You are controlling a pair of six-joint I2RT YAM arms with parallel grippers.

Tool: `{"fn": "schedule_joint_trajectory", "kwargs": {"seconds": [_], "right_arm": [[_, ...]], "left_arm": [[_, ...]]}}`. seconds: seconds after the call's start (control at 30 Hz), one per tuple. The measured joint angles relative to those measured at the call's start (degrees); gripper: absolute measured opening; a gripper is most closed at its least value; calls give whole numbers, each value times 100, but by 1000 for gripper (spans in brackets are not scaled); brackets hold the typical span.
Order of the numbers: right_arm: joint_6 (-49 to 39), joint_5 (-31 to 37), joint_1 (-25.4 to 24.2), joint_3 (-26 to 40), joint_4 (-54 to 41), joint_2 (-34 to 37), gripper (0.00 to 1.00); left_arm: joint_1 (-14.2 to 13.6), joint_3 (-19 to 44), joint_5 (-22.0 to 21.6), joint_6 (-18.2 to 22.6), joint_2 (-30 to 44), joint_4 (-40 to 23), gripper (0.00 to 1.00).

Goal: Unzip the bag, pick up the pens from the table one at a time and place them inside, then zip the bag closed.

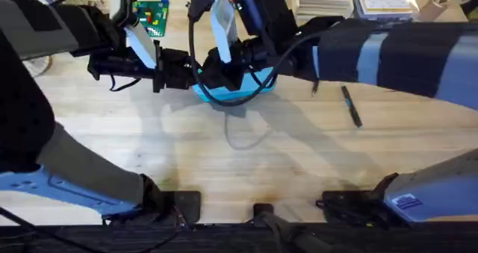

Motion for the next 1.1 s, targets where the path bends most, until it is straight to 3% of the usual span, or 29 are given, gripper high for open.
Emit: {"fn": "schedule_joint_trajectory", "kwargs": {"seconds": [1.0, 1.1], "right_arm": [[0, 12, 8, 44, -241, 0, 32], [4, 0, 8, 44, -248, -1, 113]], "left_arm": [[0, 0, -39, 18, 0, -11, 42], [0, 0, -46, 20, 0, -7, 42]]}}
